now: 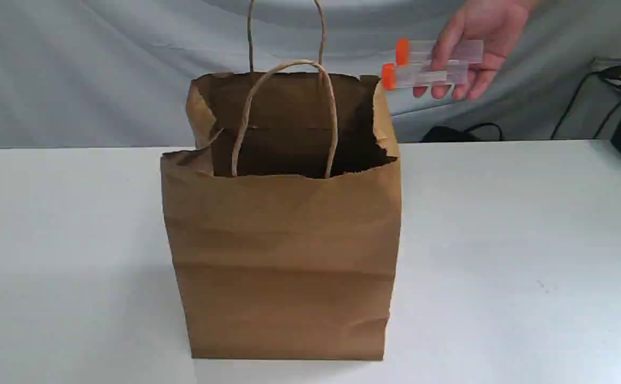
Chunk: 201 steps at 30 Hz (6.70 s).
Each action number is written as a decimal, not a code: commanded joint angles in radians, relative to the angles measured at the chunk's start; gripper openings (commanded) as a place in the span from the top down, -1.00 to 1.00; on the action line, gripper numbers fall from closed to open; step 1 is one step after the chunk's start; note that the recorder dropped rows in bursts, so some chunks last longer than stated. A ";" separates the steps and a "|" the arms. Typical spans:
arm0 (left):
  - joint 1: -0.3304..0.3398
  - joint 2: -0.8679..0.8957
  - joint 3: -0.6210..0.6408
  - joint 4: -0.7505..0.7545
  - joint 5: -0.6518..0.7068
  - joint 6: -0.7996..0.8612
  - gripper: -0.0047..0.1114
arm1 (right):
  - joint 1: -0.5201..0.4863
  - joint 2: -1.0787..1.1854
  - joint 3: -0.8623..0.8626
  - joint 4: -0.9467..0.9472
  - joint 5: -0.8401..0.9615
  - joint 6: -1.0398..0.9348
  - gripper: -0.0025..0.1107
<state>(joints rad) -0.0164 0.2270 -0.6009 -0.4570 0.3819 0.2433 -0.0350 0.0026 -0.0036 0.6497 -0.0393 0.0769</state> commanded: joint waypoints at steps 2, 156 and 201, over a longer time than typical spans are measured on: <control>-0.005 0.079 -0.025 -0.005 0.060 0.161 0.92 | 0.002 -0.003 0.004 -0.106 0.046 -0.029 0.96; -0.474 1.276 -0.823 -0.191 0.542 0.669 0.92 | 0.288 1.904 -1.999 -0.146 1.199 -0.893 -0.06; -0.474 1.258 -0.881 -0.253 0.623 0.672 0.92 | 0.309 2.043 -1.999 -0.037 1.098 -0.689 0.96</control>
<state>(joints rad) -0.4827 1.5019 -1.4616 -0.6784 0.9846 0.9180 0.2915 2.0493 -1.9964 0.5600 1.0468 -0.6427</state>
